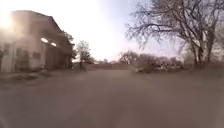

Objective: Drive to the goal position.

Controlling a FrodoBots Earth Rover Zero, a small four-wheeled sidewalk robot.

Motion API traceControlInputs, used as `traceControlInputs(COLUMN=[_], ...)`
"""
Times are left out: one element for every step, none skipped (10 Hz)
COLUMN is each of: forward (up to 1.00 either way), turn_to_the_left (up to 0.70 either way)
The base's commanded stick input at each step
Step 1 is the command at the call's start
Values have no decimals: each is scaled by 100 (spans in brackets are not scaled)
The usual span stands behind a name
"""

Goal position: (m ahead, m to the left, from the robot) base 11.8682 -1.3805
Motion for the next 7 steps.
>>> traceControlInputs(forward=[70,70,70,70,70,70,70], turn_to_the_left=[0,0,0,0,0,0,0])
